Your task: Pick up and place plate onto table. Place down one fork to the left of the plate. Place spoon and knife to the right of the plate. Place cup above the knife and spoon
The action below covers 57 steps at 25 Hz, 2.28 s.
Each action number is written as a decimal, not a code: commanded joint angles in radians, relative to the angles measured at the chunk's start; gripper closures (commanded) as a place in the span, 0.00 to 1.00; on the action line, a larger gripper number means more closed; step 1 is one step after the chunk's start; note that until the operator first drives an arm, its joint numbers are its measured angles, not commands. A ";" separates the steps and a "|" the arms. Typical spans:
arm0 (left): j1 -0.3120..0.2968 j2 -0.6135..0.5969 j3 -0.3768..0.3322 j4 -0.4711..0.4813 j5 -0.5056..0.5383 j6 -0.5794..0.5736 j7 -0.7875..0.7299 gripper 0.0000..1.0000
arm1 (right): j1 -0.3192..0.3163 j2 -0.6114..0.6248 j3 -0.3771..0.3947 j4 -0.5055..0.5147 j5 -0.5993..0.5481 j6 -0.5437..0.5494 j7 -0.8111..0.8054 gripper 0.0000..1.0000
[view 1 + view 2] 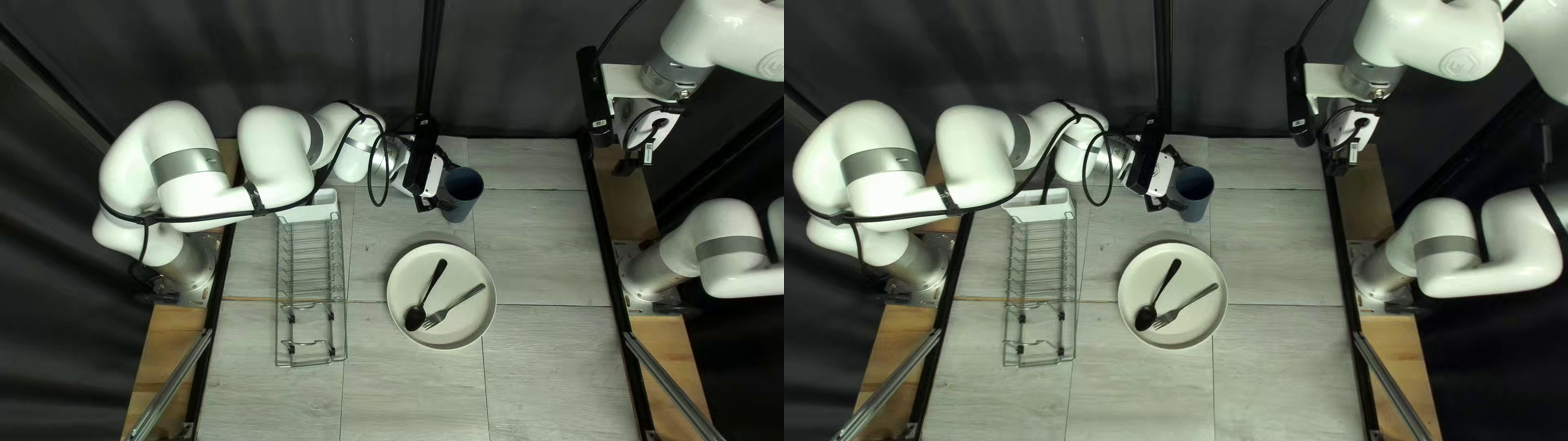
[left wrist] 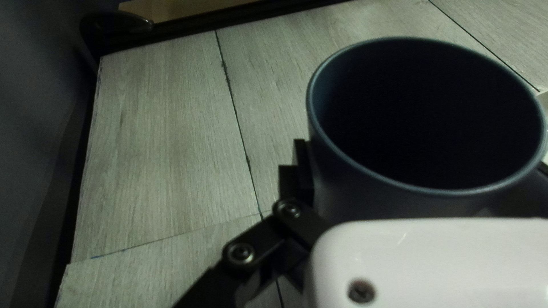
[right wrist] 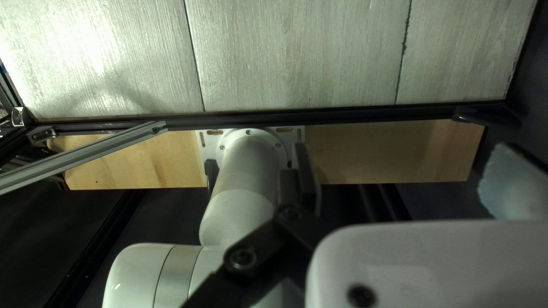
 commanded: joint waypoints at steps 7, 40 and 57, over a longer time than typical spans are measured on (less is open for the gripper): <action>0.008 0.019 0.009 0.019 0.067 -0.033 -0.059 0.00 | 0.000 0.000 0.000 0.000 0.000 0.000 0.000 0.00; 0.000 -0.765 -0.015 -0.356 1.211 -0.613 -0.877 0.00 | 0.000 0.000 0.000 0.000 0.000 0.000 0.000 0.00; 0.698 -1.153 -0.805 -0.359 2.177 -0.091 -1.925 0.00 | 0.000 0.000 0.000 0.000 0.000 0.000 0.000 0.00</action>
